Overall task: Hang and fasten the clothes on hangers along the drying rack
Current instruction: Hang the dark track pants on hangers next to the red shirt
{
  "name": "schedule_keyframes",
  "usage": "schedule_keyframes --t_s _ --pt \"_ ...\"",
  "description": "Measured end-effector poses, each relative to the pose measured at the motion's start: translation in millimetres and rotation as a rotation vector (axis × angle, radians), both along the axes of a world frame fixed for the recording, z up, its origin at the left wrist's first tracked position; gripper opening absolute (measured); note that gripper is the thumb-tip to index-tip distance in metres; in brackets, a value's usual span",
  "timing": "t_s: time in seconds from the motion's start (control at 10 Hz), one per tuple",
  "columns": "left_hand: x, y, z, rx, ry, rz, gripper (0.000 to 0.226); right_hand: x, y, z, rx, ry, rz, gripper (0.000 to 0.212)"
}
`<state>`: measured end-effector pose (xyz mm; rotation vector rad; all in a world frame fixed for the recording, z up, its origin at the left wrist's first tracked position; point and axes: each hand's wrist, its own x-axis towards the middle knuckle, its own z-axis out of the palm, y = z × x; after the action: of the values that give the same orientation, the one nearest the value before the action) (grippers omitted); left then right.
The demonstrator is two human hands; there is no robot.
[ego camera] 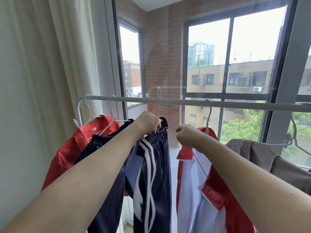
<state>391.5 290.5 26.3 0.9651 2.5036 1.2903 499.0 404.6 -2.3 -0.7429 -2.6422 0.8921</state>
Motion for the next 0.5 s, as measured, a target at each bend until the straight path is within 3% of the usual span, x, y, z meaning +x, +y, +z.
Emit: schedule_keyframes --t_s 0.3,0.5 --pt "4 -13 16 -0.047 0.100 0.001 0.032 8 -12 9 -0.016 0.051 -0.014 0.036" --pt "4 -13 17 -0.101 0.148 -0.033 0.032 9 -12 10 -0.004 0.139 0.020 0.052"
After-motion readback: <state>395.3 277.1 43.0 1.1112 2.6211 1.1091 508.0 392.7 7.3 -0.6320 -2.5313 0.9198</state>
